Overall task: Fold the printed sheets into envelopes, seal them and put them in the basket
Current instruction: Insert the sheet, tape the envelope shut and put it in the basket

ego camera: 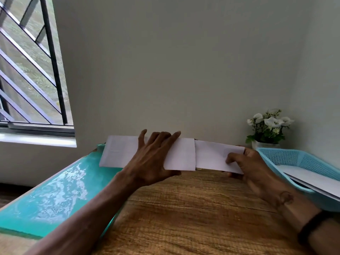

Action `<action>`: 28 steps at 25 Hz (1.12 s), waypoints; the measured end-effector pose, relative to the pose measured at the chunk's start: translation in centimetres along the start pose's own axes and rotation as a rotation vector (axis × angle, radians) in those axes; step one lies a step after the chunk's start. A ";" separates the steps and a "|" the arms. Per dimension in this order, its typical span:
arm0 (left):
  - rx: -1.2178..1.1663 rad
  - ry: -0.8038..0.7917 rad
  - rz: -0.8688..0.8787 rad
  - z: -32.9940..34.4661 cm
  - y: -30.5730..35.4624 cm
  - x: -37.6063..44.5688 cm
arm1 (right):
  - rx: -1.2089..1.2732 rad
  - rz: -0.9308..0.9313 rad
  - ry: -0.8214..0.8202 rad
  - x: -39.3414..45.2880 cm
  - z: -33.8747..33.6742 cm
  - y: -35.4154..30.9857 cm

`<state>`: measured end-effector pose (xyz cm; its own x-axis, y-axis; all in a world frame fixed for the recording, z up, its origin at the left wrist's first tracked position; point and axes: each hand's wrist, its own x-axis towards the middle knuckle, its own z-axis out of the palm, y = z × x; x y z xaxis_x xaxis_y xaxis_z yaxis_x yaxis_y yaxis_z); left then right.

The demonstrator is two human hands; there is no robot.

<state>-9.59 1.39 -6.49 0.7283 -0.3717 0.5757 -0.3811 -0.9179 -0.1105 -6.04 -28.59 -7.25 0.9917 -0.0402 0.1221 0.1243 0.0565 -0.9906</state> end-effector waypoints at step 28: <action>-0.010 0.264 0.087 1.6 1.5 -0.1 | -0.172 -0.242 -0.315 -5.1 4.1 -0.8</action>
<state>-9.32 -0.14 -8.05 0.5191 -0.3991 0.7558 -0.4423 -0.8821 -0.1621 -11.07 -24.33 -6.87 0.8997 0.2757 0.3383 0.3735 -0.0852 -0.9237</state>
